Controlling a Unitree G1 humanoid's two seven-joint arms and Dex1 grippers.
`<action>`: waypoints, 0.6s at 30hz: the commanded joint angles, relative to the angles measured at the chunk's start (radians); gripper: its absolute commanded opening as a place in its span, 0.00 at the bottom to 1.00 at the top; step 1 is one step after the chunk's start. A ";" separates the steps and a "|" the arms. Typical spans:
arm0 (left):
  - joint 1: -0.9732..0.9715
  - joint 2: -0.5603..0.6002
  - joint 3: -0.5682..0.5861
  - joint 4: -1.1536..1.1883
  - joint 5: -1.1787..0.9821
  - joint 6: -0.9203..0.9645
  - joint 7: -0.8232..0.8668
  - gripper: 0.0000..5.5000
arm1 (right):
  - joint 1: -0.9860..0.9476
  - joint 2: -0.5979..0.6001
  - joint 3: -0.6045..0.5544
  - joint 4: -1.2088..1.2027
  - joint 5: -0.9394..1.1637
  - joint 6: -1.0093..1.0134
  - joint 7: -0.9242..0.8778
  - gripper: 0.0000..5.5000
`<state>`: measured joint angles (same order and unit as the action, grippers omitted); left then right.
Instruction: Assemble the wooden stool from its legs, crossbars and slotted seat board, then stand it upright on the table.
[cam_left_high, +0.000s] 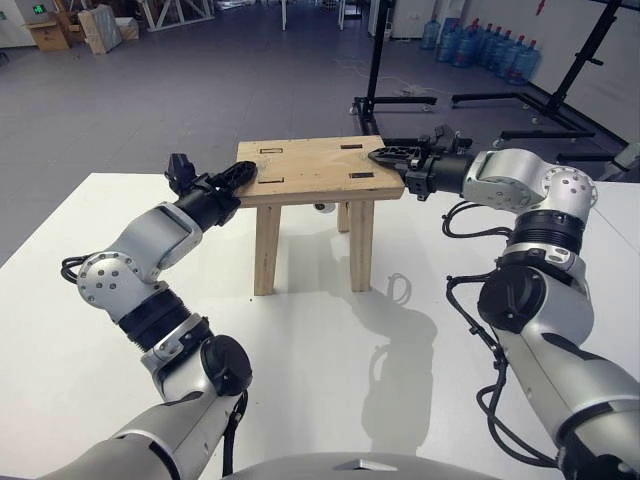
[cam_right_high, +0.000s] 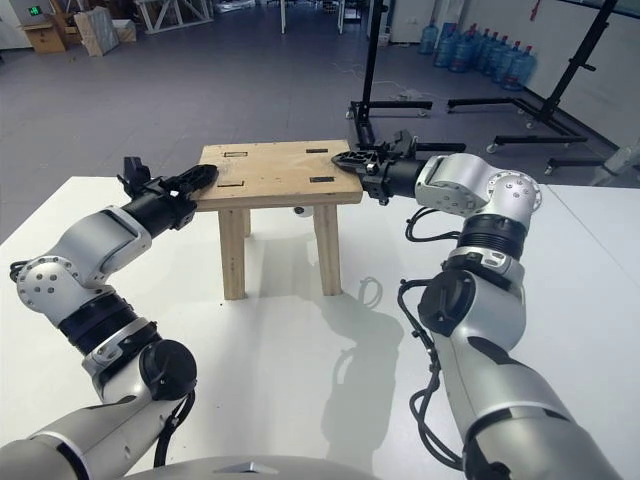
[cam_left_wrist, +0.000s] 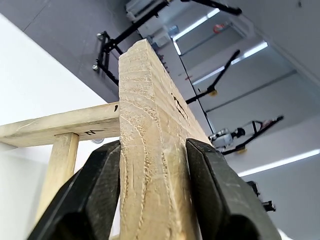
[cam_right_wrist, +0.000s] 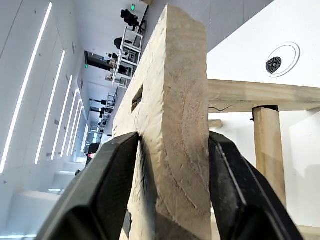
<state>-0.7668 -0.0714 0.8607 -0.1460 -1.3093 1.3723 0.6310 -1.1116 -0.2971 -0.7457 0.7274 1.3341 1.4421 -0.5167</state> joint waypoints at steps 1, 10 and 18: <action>0.021 -0.144 -0.179 0.101 -0.188 0.001 0.155 0.33 | 0.027 0.283 0.027 -0.034 0.114 0.050 -0.188 0.36; 0.092 -0.010 -0.330 0.148 -0.398 -0.129 0.210 0.47 | 0.155 0.339 0.106 -0.214 0.344 -0.063 -0.398 0.46; 0.154 0.103 -0.465 0.146 -0.524 -0.257 0.206 0.65 | 0.227 0.295 0.229 -0.288 0.527 -0.195 -0.466 0.69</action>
<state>-0.6258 0.0840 0.5815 -0.0328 -1.7632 1.0677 0.8398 -0.9094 -0.1180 -0.6694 0.4051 1.8293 1.2264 -0.9559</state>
